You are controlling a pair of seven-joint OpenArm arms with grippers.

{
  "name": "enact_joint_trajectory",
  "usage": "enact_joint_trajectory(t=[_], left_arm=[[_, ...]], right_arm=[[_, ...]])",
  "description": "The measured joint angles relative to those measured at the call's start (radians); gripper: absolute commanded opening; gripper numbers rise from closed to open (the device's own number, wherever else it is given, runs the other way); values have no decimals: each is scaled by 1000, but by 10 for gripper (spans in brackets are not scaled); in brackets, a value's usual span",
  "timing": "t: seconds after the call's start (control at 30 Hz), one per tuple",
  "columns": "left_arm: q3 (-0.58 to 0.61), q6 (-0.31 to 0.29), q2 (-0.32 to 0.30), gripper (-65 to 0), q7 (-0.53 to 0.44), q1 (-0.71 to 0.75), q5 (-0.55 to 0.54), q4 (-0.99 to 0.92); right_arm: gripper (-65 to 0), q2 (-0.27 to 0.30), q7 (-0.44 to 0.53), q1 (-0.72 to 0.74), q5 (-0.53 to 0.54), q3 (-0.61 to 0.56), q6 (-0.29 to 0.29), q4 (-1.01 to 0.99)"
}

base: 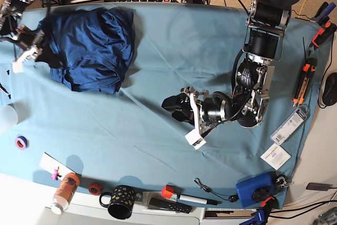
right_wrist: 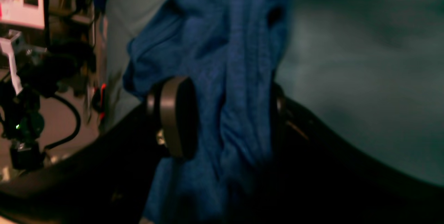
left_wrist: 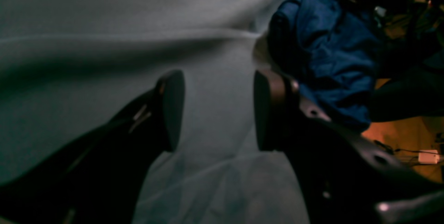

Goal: Layout the t-shirt on the table in an organized manner, then fold the t-shirt properly
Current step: 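Drag the shirt with the right gripper away from the left gripper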

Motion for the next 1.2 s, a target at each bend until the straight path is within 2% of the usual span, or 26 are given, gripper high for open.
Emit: enact_joint_trajectory(t=[0.53, 0.73, 0.97, 1.2], left_arm=[[0, 0, 0, -330, 0, 0, 0, 0], [0, 0, 0, -330, 0, 0, 2, 0], [0, 0, 0, -330, 0, 0, 7, 0], [0, 0, 0, -330, 0, 0, 7, 0]], right_arm=[[-359, -6, -10, -41, 14, -2, -2, 43], [-459, 4, -10, -64, 22, -2, -3, 45], [-630, 37, -14, -68, 11, -2, -7, 44], [-633, 121, -21, -68, 9, -5, -7, 44]])
